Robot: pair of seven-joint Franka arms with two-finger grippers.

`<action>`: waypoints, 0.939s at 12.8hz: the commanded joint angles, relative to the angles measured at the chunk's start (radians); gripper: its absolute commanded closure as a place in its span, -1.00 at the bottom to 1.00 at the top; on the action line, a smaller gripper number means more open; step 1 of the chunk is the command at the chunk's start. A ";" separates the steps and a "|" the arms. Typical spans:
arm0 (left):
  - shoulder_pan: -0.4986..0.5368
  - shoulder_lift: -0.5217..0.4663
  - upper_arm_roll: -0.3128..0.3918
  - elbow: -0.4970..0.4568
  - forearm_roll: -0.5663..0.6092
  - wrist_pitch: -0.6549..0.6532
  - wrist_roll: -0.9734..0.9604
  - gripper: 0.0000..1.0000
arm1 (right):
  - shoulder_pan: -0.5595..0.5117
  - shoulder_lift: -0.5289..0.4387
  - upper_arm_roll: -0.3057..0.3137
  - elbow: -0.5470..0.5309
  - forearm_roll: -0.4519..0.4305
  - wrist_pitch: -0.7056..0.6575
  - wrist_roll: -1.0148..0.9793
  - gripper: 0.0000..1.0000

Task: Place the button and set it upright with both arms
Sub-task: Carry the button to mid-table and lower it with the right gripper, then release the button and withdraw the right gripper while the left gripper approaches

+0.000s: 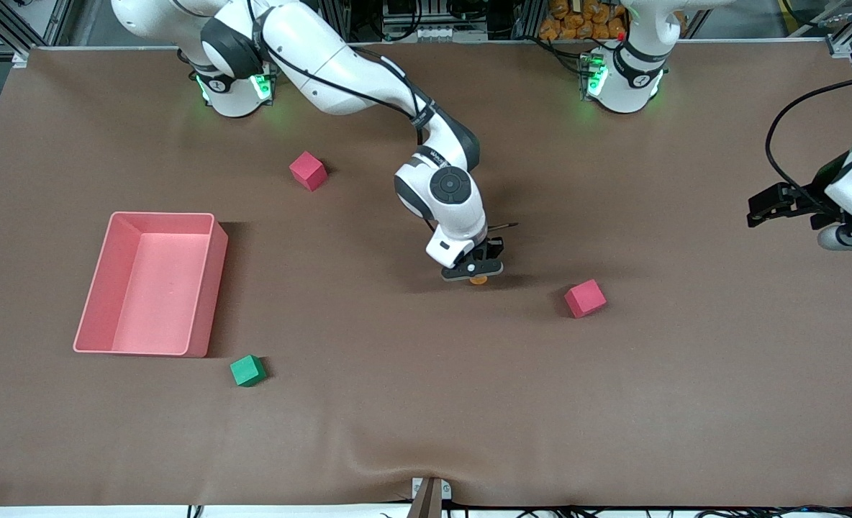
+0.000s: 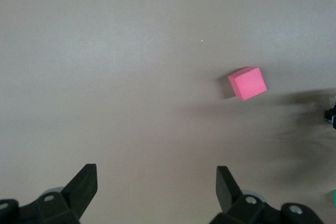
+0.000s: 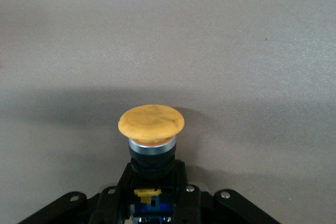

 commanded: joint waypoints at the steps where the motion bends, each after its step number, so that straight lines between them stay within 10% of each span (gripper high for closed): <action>1: 0.010 0.007 -0.007 0.021 0.019 -0.043 0.015 -1.00 | 0.004 0.016 -0.015 0.032 -0.067 -0.021 0.030 -1.00; 12: -0.152 0.051 -0.047 0.024 -0.013 -0.098 -0.088 -1.00 | -0.249 -0.329 -0.012 0.029 -0.072 -0.463 -0.105 -1.00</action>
